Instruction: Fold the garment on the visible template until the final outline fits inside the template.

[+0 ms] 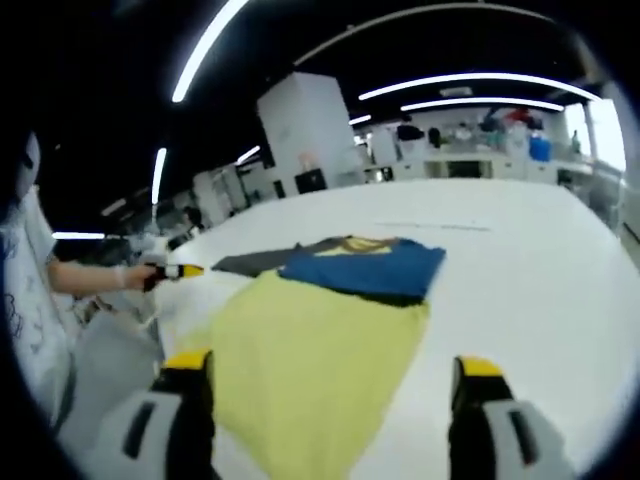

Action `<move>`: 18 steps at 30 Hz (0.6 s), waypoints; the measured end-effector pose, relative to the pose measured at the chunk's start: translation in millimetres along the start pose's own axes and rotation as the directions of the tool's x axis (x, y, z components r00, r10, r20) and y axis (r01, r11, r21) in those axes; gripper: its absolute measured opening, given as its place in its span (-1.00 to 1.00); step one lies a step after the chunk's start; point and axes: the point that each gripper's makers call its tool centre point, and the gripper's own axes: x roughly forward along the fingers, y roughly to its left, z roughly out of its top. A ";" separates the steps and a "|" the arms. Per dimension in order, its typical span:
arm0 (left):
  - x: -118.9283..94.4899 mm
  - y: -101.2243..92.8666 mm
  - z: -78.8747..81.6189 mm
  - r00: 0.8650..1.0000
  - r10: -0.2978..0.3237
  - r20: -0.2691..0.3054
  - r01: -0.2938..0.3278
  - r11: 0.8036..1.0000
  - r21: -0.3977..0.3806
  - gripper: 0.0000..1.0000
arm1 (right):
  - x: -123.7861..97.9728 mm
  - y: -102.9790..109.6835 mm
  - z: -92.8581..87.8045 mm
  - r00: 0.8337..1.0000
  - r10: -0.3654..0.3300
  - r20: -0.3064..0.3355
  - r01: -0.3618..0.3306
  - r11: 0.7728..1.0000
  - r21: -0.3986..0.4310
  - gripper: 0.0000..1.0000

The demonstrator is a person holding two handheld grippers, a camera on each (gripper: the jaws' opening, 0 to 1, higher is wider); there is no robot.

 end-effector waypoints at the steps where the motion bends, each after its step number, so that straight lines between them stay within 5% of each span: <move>1: 0.5 3.4 0.9 1.000 0.007 0.003 -0.007 1.000 -0.006 0.65 | 0.0 0.5 -0.2 1.000 0.000 -0.001 0.000 1.000 0.000 0.99; 10: 13.0 50.2 5.3 0.990 0.143 0.018 -0.142 0.988 -0.058 0.52 | -0.6 4.5 -8.1 1.000 0.006 -0.027 -0.006 1.000 0.014 0.99; 18: 20.9 70.3 6.0 0.971 0.239 0.007 -0.236 0.961 -0.142 0.02 | -6.2 3.5 -9.2 1.000 -0.014 -0.024 0.014 0.999 0.030 0.99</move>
